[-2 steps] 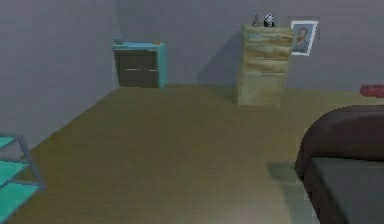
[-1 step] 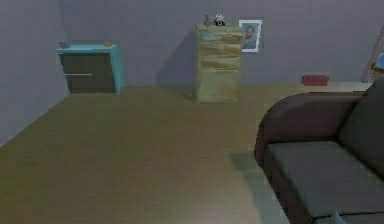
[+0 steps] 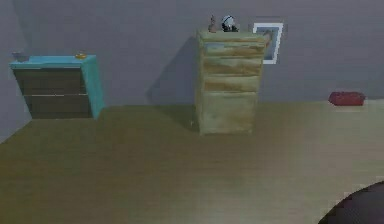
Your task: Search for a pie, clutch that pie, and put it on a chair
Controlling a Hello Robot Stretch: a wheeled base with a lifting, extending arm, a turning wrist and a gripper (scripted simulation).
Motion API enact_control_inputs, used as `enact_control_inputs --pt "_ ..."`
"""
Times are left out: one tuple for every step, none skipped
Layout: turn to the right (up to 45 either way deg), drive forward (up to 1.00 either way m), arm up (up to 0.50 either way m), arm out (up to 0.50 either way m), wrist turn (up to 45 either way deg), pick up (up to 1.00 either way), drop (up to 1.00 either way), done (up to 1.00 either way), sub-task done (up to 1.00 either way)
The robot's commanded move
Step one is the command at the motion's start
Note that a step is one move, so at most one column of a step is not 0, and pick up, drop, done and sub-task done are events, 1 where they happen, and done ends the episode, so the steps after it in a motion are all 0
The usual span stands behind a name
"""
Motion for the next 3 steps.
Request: enact_control_inputs --pt "0.0 0.9 0.0 0.0 0.0 0.0 0.0 0.0 0.0" --pt "39.0 0.0 0.0 0.0 0.0 0.0 0.0 0.0 0.0" --pt "0.0 0.45 0.0 0.0 0.0 0.0 0.0 0.0 0.0"
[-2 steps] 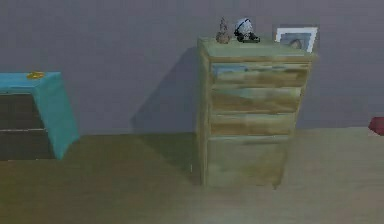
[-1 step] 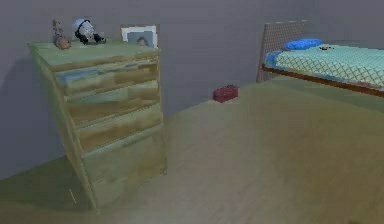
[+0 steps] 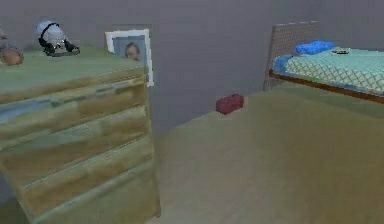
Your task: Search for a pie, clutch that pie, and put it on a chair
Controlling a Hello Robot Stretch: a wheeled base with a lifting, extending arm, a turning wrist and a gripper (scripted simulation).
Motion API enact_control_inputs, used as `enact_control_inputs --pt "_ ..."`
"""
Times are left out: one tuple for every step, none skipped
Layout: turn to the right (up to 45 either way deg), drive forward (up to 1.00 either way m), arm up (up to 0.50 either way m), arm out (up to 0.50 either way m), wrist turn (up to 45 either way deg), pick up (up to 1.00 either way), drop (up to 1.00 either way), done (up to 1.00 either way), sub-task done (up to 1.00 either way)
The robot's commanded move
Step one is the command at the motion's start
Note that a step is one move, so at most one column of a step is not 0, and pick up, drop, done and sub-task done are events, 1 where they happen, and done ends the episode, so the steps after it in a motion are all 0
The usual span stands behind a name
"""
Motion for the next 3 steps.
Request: enact_control_inputs --pt "45.0 0.0 0.0 0.0 0.0 0.0 0.0 0.0 0.0" --pt "3.0 0.0 0.0 0.0 0.0 0.0 0.0 0.0 0.0" --pt "-45.0 0.0 0.0 0.0 0.0 0.0 0.0 0.0 0.0"
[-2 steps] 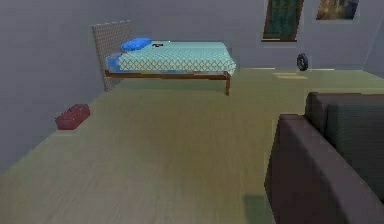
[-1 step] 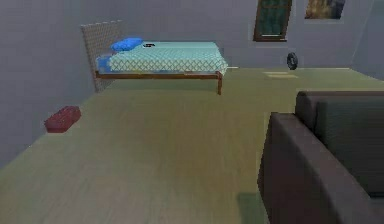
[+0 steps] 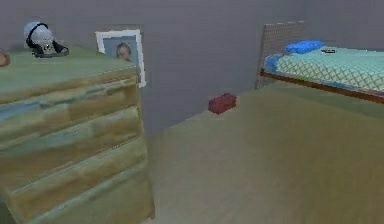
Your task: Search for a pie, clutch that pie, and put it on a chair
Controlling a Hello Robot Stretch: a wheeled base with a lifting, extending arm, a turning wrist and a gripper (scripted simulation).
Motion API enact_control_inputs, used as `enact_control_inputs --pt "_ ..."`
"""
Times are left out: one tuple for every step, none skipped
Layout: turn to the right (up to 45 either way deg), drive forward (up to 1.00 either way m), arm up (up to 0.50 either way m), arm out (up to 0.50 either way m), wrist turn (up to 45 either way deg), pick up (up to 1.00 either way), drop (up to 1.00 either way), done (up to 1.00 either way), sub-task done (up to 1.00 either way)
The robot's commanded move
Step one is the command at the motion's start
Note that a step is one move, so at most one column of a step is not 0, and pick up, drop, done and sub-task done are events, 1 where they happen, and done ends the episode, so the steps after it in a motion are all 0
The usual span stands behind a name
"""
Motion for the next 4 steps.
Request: enact_control_inputs --pt "-45.0 0.0 0.0 0.0 0.0 0.0 0.0 0.0 0.0" --pt "-42.0 0.0 0.0 0.0 0.0 0.0 0.0 0.0 0.0" --pt "0.0 0.2 0.0 0.0 0.0 0.0 0.0 0.0 0.0" --pt "45.0 0.0 0.0 0.0 0.0 0.0 0.0 0.0 0.0"
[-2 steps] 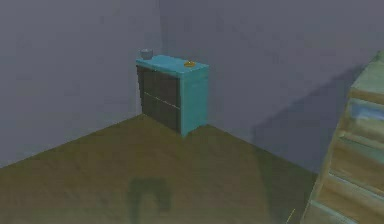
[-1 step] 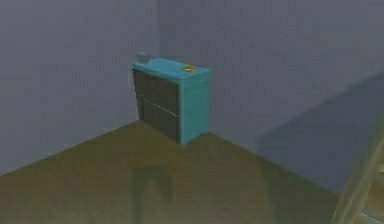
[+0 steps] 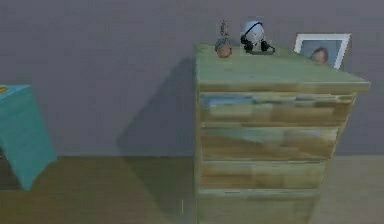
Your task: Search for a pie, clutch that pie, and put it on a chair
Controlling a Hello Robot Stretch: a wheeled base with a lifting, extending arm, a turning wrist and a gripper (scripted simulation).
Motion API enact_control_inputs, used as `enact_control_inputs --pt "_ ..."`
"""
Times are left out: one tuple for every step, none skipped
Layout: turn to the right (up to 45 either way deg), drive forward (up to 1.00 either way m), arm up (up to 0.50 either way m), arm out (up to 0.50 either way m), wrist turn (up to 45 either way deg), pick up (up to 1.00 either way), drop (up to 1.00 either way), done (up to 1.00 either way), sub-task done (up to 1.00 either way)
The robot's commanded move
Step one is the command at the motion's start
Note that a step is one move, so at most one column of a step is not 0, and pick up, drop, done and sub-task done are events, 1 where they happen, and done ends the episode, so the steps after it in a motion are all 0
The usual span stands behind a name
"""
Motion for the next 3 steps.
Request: enact_control_inputs --pt "45.0 0.0 0.0 0.0 0.0 0.0 0.0 0.0 0.0" --pt "45.0 0.0 0.0 0.0 0.0 0.0 0.0 0.0 0.0" --pt "3.0 0.0 0.0 0.0 0.0 0.0 0.0 0.0 0.0"
